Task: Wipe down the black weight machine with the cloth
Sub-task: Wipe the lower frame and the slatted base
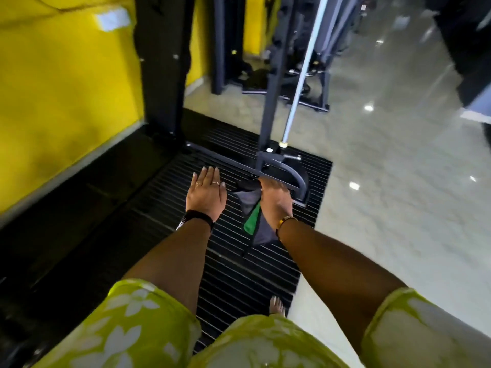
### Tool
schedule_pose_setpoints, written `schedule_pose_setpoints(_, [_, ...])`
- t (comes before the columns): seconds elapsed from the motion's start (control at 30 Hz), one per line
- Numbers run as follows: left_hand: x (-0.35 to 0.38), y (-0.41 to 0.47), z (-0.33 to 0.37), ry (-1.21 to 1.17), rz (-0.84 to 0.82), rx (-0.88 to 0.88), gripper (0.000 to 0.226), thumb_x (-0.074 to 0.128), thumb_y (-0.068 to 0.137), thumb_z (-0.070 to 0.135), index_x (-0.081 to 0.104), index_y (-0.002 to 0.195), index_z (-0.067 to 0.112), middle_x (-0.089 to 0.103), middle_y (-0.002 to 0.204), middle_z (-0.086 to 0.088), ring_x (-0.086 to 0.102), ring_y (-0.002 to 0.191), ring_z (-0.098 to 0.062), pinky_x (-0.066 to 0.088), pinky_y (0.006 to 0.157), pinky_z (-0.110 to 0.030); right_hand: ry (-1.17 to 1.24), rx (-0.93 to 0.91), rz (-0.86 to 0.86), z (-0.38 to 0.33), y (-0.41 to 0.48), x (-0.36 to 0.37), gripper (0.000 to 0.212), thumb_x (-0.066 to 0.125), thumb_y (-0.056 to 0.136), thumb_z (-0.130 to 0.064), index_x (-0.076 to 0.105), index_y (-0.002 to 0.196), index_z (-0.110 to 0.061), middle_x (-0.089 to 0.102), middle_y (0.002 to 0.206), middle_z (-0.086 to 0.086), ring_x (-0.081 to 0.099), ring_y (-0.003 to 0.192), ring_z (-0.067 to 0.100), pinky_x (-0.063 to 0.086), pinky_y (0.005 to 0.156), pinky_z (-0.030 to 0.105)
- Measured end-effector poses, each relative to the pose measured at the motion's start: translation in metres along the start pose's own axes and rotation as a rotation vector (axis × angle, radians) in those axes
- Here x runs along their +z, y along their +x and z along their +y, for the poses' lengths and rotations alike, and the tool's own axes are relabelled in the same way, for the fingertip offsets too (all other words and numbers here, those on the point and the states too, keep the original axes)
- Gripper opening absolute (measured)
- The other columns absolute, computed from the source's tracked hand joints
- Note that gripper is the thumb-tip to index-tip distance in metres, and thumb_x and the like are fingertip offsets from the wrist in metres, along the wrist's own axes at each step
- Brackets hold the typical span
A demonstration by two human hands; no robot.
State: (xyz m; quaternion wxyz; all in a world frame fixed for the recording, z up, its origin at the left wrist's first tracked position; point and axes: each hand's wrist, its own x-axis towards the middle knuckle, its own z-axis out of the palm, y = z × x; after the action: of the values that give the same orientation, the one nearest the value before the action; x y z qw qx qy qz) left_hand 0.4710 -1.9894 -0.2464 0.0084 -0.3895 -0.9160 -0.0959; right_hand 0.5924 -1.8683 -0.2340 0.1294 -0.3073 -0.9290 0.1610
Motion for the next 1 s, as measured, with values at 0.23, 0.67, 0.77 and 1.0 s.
schedule_pose_setpoints(0.23, [-0.007,0.047,-0.075,0.085,0.052,-0.265,0.053,0.024,0.105,0.029,0.021,0.153,0.007,0.024,0.159,-0.009,0.013,0.149,-0.021,-0.002,0.12,-0.034,0.128,-0.283,-0.092,-0.056,0.118,0.058,0.03,0.049,0.091,0.004,0.062,0.117,-0.005,0.066,0.112,0.016,0.062,0.106,0.032,0.051,0.089,0.039])
schedule_pose_setpoints(0.67, [-0.016,0.021,-0.142,-0.029,0.218,-1.023,0.053,0.028,0.105,0.029,0.021,0.153,0.008,0.021,0.16,-0.008,0.011,0.15,-0.021,0.0,0.12,-0.034,0.166,-0.875,-0.398,-0.191,0.21,0.125,0.037,0.045,0.1,-0.01,0.051,0.136,-0.007,0.055,0.135,0.014,0.051,0.123,0.034,0.042,0.096,0.042])
schedule_pose_setpoints(0.77, [-0.014,-0.009,-0.161,-0.018,0.241,-1.205,0.053,0.027,0.105,0.029,0.02,0.154,0.008,0.019,0.161,-0.007,0.009,0.15,-0.02,-0.001,0.119,-0.033,0.178,-1.009,-0.503,-0.23,0.187,0.147,0.038,0.045,0.1,-0.013,0.049,0.138,-0.009,0.053,0.138,0.012,0.049,0.125,0.032,0.039,0.098,0.039])
schedule_pose_setpoints(1.0, [-0.015,-0.06,-0.221,-0.009,0.26,-1.391,0.054,0.026,0.105,0.029,0.018,0.154,0.008,0.016,0.161,-0.008,0.007,0.15,-0.02,-0.002,0.12,-0.033,0.213,-1.22,-0.675,-0.321,0.142,0.19,0.036,0.045,0.099,-0.01,0.052,0.134,-0.006,0.056,0.132,0.017,0.051,0.122,0.034,0.042,0.098,0.041])
